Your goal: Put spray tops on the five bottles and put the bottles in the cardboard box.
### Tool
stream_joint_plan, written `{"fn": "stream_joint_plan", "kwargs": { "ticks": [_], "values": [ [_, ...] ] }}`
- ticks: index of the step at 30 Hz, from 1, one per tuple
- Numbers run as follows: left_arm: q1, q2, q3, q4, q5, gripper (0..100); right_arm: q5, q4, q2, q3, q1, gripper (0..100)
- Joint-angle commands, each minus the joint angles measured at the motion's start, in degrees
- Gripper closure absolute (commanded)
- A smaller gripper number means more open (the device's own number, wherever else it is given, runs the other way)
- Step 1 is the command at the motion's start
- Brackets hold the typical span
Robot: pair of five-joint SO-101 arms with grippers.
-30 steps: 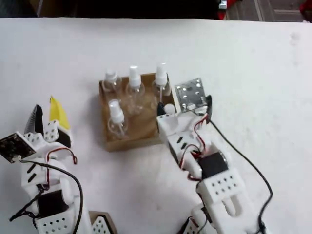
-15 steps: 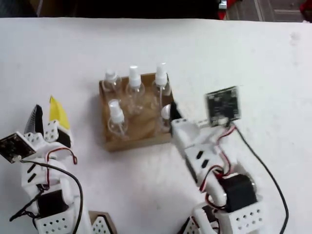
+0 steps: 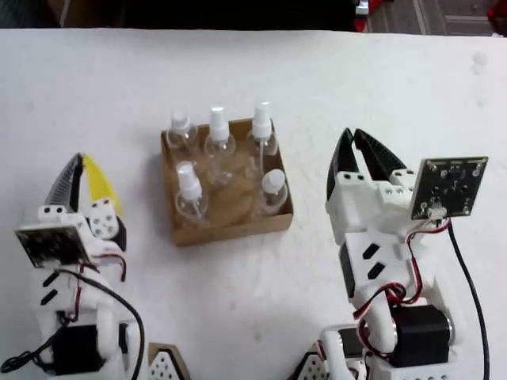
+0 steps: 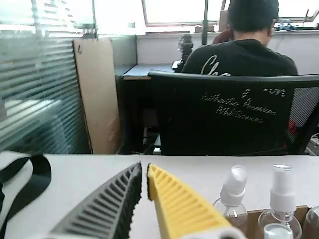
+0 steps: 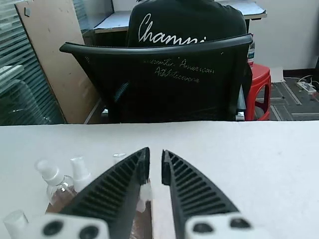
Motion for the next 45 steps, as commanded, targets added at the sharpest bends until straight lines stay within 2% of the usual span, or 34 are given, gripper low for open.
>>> {"fn": "stream_joint_plan", "kwargs": {
  "ticks": [1, 6, 11, 17, 22, 24, 27, 31, 34, 40, 45],
  "values": [
    [2.1, -0.3, -10.6, 5.9, -7.7, 98, -0.1, 3.2, -1.6, -1.7, 1.0, 98.1],
    [-5.3, 0.4, -10.1, 8.4, -10.4, 98, -0.1, 6.9, -5.2, 0.4, 1.2, 98.1],
    [-6.5, 8.7, -2.4, -1.8, -10.3, 98, -0.1, -3.3, -4.9, 13.2, 1.2, 98.1],
    [-4.9, 31.2, -4.9, -8.7, -10.3, 98, -0.5, -17.0, -4.8, 28.3, 4.3, 98.1],
    [-2.6, 55.5, -14.6, -11.8, -10.2, 98, -0.6, -18.9, -4.8, 36.4, 6.1, 98.1],
    [-2.2, 66.1, -20.2, -11.6, -7.8, 98, -0.6, -19.5, -4.8, 39.0, 6.0, 98.1],
    [-2.4, 80.6, -29.0, -8.2, -3.3, 98, -0.6, -23.6, -4.8, 43.2, 6.0, 98.1],
    [-1.6, 96.5, -40.1, -0.9, -0.9, 98, -0.6, -31.0, -4.8, 48.9, 6.0, 98.1],
    [-1.3, 106.0, -46.7, 0.4, 2.4, 98, -0.6, -34.0, -4.8, 50.5, 6.0, 98.1],
    [-1.1, 120.0, -59.3, 1.4, 6.1, 98, -0.6, -34.0, -4.8, 50.7, 6.0, 98.1],
    [1.1, 127.1, -71.6, 10.0, 7.6, 98, -0.6, -34.0, -4.8, 50.7, 6.0, 98.1]
  ]
}}
